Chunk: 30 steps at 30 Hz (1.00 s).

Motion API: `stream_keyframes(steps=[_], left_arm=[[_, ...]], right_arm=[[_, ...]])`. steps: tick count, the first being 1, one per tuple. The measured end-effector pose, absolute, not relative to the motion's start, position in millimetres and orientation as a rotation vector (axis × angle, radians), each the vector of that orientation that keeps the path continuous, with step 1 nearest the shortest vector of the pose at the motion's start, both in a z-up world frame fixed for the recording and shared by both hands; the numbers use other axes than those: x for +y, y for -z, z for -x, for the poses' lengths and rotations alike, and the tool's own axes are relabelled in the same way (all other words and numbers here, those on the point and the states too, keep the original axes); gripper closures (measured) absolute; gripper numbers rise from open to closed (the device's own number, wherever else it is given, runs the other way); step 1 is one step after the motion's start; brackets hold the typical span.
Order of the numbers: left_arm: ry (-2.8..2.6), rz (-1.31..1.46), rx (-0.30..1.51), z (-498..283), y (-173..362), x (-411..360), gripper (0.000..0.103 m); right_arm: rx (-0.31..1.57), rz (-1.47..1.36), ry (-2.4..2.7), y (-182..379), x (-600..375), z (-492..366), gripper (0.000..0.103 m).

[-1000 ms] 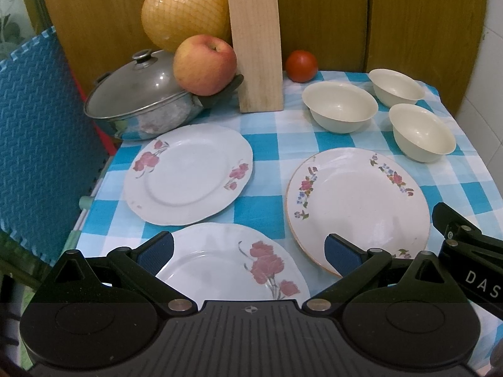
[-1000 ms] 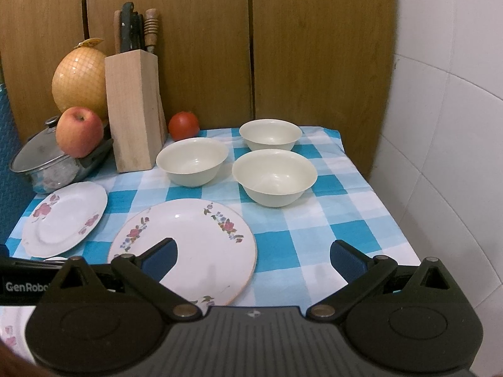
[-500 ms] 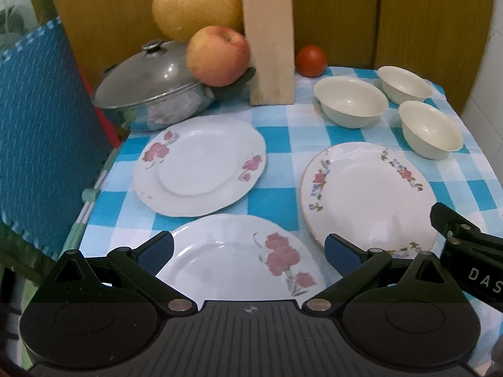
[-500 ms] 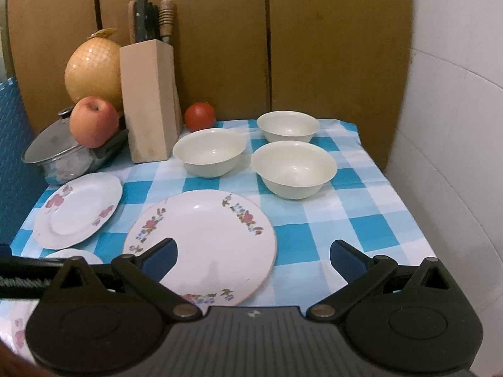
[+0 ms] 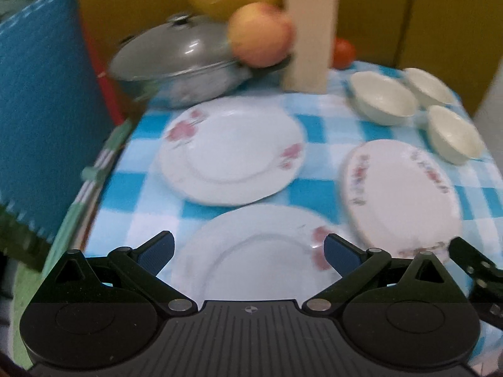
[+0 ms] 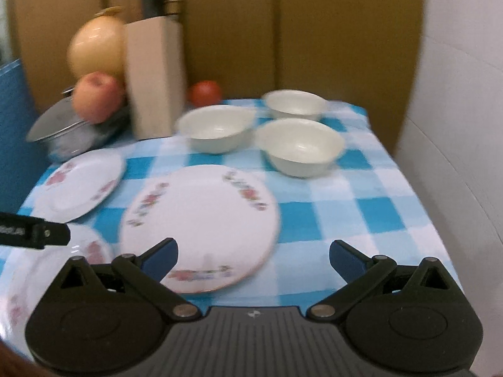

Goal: Organize plates and bowls

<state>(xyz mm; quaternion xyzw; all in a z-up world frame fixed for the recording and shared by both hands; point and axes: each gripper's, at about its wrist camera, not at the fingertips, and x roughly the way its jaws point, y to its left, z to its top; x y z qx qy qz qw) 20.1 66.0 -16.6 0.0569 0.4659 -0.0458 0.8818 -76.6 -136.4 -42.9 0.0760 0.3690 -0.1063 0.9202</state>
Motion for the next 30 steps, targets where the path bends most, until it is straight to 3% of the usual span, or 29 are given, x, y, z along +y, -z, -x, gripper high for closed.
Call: stream_keyframes(steps=[6, 13, 18, 23, 30], left_arm=[[0.291, -0.129, 0.999, -42, 23, 19, 0.0], [0.335, -0.125, 1.02, -78, 41, -4, 0.001], [0.384, -0.072, 1.054, -95, 52, -12, 0.001], [0.465, -0.056, 1.108, -102, 63, -24, 0.001], [0.466, -0.087, 1.132, -105, 70, -23, 0.002]], right_arm=[[0.837, -0.262, 0.26, 56, -169, 71, 0.012], [0.871, -0.303, 0.25, 67, -178, 55, 0.012], [0.902, -0.373, 0.239, 78, -187, 45, 0.028], [0.902, -0.368, 0.235, 82, -190, 38, 0.032], [0.889, -0.428, 0.205, 81, -199, 35, 0.048]])
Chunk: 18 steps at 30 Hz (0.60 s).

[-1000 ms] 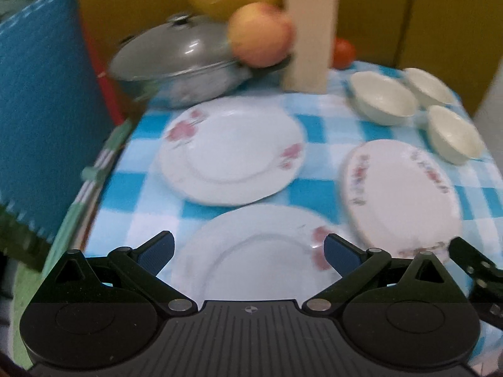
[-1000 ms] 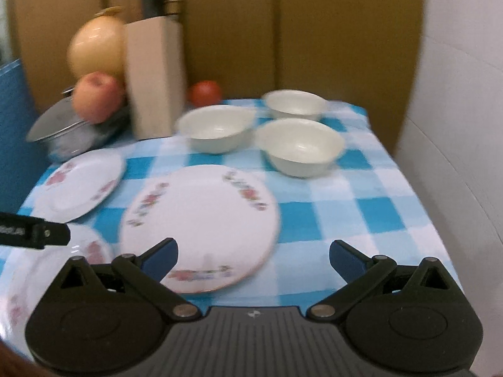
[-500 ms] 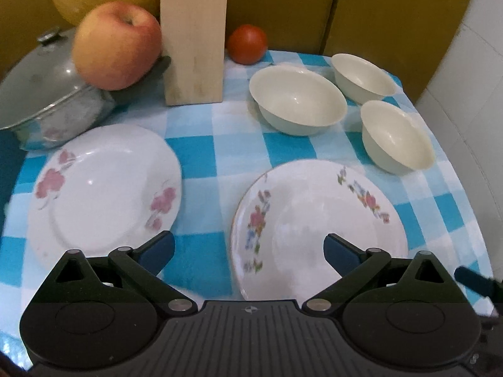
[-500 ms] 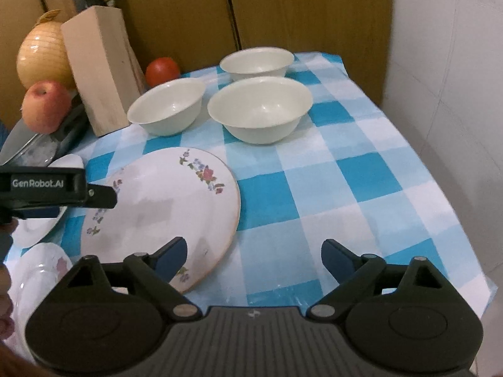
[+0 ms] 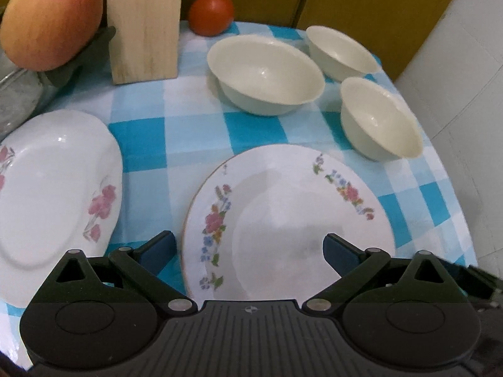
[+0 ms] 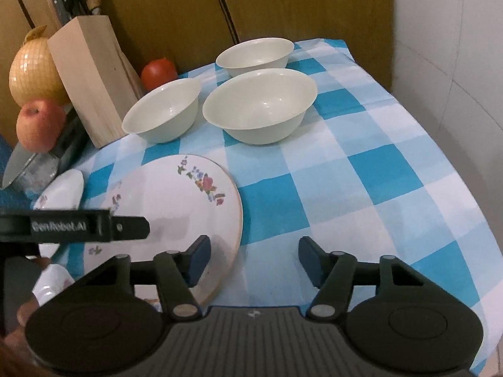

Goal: Organize plates and bowls

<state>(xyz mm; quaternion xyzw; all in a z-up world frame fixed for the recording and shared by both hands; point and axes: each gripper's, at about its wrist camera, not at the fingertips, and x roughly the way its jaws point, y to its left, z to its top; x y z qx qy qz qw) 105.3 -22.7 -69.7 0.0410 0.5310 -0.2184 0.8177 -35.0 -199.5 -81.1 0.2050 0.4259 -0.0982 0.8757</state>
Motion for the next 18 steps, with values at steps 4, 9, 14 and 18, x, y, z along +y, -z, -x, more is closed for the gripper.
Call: stream_keyframes(steps=[4, 9, 14, 18], left_arm=[[0.433, -0.158, 1.125, -102, 72, -26, 0.0], [0.421, -0.224, 1.117, -91, 74, -29, 0.0], [0.448, -0.244, 1.104, -86, 74, -25, 0.0], [0.459, -0.241, 1.102, -82, 73, -25, 0.0]], right_arm=[[0.888, -0.471, 0.173, 81, -202, 35, 0.058], [0.89, -0.527, 0.111, 82, -203, 32, 0.066], [0.887, -0.533, 0.089, 83, -202, 33, 0.067], [0.89, -0.579, 0.08, 84, -207, 33, 0.07]])
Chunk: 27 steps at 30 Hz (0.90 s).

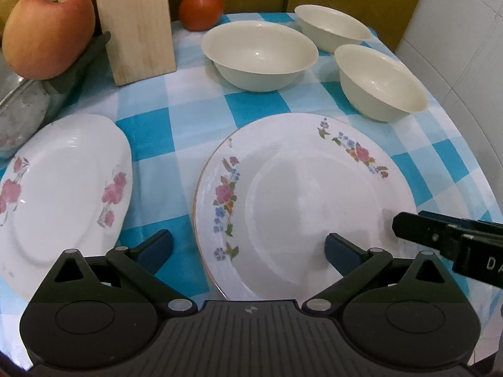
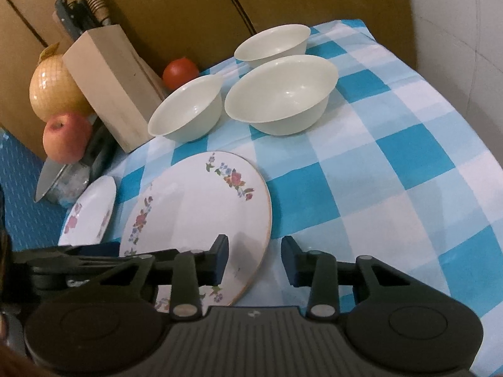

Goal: Organize plates and bowls

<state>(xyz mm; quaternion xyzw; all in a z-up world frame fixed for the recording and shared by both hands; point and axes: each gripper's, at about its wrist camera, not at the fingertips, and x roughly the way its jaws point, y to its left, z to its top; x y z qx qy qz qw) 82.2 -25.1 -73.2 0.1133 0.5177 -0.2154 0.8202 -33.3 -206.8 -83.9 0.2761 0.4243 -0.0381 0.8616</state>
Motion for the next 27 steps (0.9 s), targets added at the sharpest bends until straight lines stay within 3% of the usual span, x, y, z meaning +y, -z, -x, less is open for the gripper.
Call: stream_keyframes(steps=[4, 6, 20, 24, 27], left_arm=[[0.544, -0.136, 1.142, -83, 68, -23, 0.001], [0.557, -0.114, 1.144, -83, 68, -23, 0.001], [0.608, -0.17, 1.121, -58, 67, -38, 0.008], [0.597, -0.174, 1.117, -56, 65, -34, 0.018], [0.574, -0.1, 1.13, -59, 58, -16, 0.019]], right_arm=[[0.904, -0.625, 0.061, 85, -210, 33, 0.077], [0.911, -0.61, 0.07, 86, -211, 34, 0.086], [0.917, -0.547, 0.123, 80, -222, 57, 0.085], [0.884, -0.481, 0.143, 69, -216, 60, 0.085], [0.849, -0.489, 0.138, 59, -215, 63, 0.085]])
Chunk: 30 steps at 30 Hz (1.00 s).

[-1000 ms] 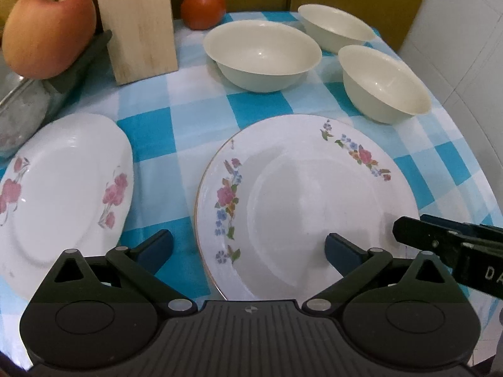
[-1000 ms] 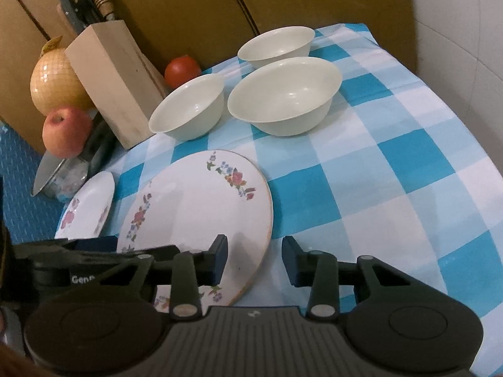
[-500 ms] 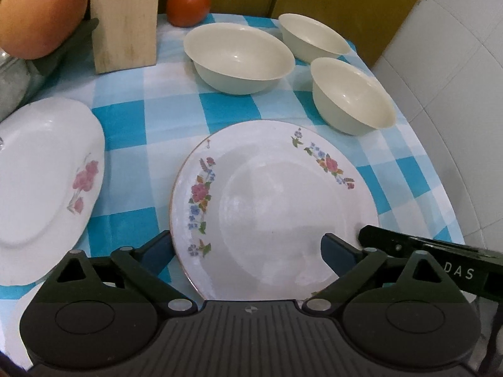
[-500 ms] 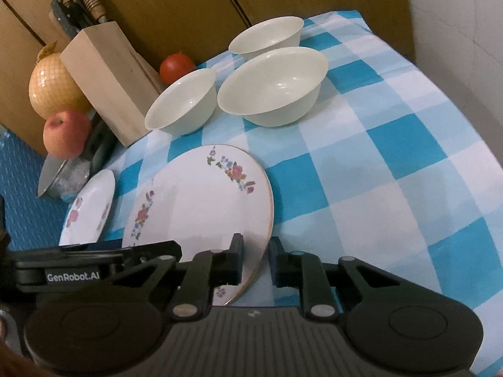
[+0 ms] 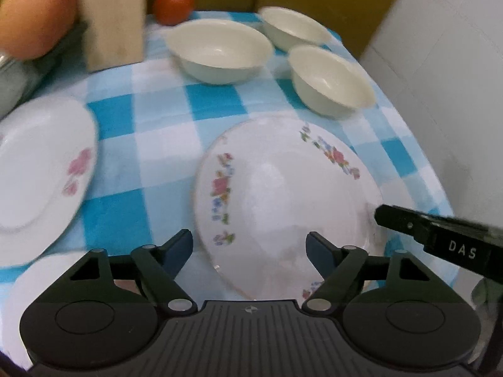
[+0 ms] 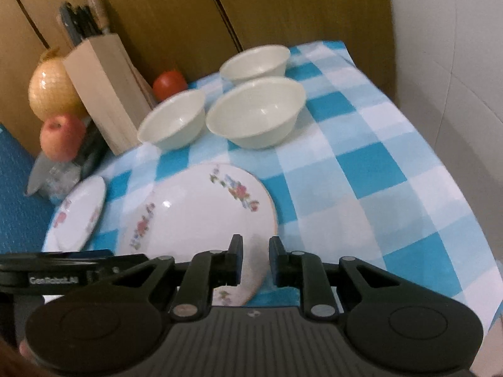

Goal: Organize plates and bowls

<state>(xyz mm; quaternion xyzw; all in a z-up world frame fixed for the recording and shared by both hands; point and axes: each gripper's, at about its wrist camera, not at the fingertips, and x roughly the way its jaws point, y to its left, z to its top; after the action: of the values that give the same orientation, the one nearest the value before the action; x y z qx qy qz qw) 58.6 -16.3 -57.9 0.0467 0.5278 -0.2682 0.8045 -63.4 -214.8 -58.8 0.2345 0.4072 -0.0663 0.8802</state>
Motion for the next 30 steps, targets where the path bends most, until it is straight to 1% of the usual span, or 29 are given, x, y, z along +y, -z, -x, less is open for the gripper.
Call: stream_keyframes(steps=[2, 3, 6, 9, 11, 20, 24, 29, 30], left_arm=[[0.551, -0.09, 1.09, -56, 47, -5, 0.017], [0.539, -0.088, 1.068, -54, 42, 1, 0.014], [0.503, -0.057, 1.014, -48, 24, 22, 0.012], [0.429, -0.015, 0.984, -40, 13, 52, 0.006], [0.373, -0.013, 0.982, -34, 14, 71, 0.007], [0.196, 0.06, 1.031, -20, 24, 145, 0.013], [0.185, 0.087, 1.059, -18, 30, 156, 0.014], [0.207, 0.088, 1.091, -14, 39, 159, 0.021], [0.211, 0.086, 1.094, -14, 40, 160, 0.024]], right_arm=[[0.818, -0.477, 0.13, 50, -209, 65, 0.085], [0.808, -0.474, 0.114, 46, -205, 65, 0.085], [0.794, -0.478, 0.005, 36, -183, 65, 0.085], [0.813, -0.451, -0.114, 33, -153, 61, 0.085], [0.843, -0.458, -0.187, 34, -136, 59, 0.085], [0.941, -0.441, -0.328, 49, -96, 62, 0.085], [0.981, -0.44, -0.342, 59, -90, 63, 0.085], [0.992, -0.43, -0.333, 69, -85, 57, 0.083], [0.993, -0.436, -0.331, 70, -86, 56, 0.083]])
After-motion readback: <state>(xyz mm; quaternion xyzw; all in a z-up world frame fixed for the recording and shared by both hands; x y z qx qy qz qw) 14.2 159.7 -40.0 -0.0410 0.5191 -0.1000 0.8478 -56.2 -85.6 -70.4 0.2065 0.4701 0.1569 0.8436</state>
